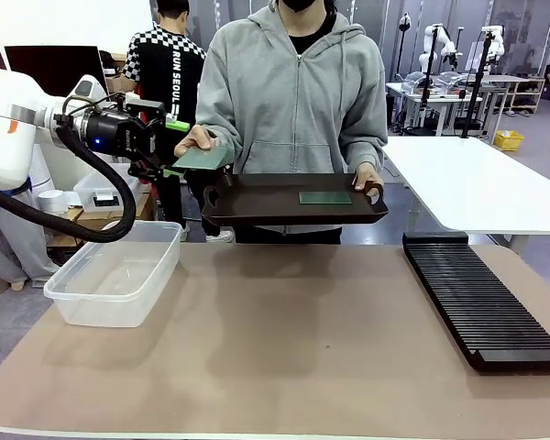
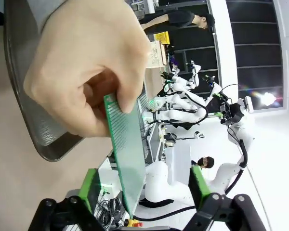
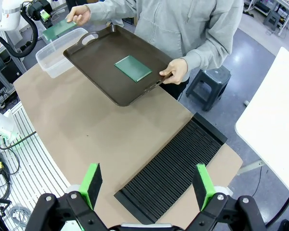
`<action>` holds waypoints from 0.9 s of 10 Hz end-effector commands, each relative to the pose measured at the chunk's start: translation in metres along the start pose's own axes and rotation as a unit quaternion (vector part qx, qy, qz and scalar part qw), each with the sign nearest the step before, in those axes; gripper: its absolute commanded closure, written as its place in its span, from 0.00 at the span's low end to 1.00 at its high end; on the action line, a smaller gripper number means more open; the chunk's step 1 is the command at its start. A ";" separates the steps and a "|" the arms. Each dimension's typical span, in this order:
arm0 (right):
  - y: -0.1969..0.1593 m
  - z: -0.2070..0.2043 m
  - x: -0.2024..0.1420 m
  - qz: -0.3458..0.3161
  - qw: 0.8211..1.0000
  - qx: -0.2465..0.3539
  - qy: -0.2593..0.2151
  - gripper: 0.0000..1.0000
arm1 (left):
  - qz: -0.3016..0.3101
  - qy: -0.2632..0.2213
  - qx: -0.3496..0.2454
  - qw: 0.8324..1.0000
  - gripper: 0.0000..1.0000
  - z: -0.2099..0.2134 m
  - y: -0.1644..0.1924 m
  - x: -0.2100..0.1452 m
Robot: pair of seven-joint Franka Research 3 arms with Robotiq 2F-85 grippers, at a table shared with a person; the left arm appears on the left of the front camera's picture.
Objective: Sort PCBs into racks and boxes based on the side picked up.
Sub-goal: Pick up the Blank PCB handed by the Human.
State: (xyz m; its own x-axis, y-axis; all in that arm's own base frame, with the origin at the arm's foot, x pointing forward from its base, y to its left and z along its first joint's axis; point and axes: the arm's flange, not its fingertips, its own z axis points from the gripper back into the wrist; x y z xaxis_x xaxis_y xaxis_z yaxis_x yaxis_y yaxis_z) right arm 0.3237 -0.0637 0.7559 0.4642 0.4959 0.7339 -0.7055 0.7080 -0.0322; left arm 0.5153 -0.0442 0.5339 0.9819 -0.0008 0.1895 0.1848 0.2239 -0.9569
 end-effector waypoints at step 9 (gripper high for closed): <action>0.001 -0.001 0.000 0.001 1.000 0.001 0.000 0.00 | 0.022 0.027 -0.061 0.998 1.00 0.002 0.013 0.005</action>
State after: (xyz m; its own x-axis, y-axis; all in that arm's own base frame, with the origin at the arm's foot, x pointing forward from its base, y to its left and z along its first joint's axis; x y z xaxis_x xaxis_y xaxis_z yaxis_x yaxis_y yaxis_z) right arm 0.3237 -0.0637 0.7559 0.4642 0.4959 0.7339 -0.7055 0.7080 -0.0322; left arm 0.5200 -0.0447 0.5217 0.9895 -0.0373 0.1394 0.1431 0.1282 -0.9814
